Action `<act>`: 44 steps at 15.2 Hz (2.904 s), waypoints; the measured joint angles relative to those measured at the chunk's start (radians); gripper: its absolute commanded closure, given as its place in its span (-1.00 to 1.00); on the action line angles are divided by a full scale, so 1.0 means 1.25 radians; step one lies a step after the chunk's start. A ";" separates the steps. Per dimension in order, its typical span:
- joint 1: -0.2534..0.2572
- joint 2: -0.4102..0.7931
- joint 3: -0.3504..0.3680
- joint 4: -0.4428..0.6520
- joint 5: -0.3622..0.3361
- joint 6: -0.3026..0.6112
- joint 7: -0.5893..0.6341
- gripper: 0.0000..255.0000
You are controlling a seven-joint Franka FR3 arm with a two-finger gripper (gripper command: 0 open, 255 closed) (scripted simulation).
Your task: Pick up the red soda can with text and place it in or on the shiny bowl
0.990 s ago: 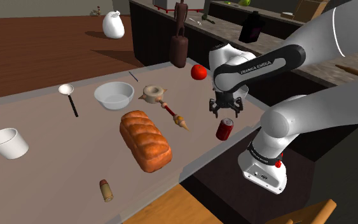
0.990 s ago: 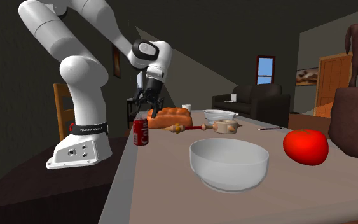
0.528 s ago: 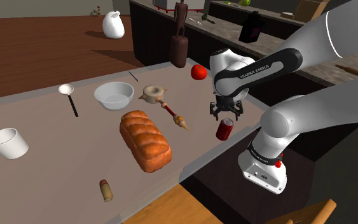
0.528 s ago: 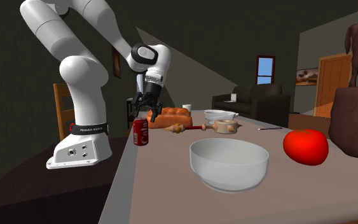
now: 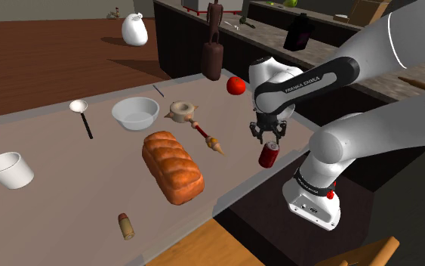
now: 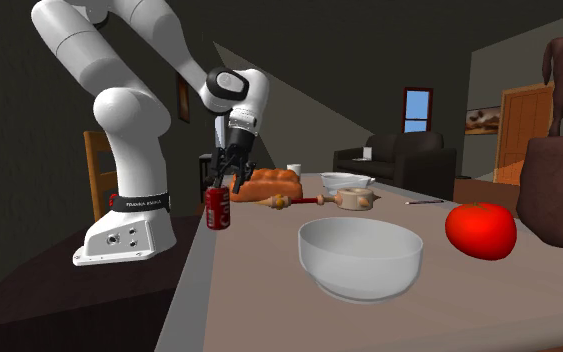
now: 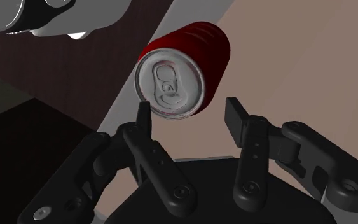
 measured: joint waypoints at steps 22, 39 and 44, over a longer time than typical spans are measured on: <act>0.016 0.035 -0.204 0.000 0.075 -0.097 -0.284 -1.00; 0.023 0.051 -0.203 -0.040 0.088 -0.043 -0.292 1.00; 0.023 0.044 -0.203 -0.039 0.087 -0.051 -0.292 1.00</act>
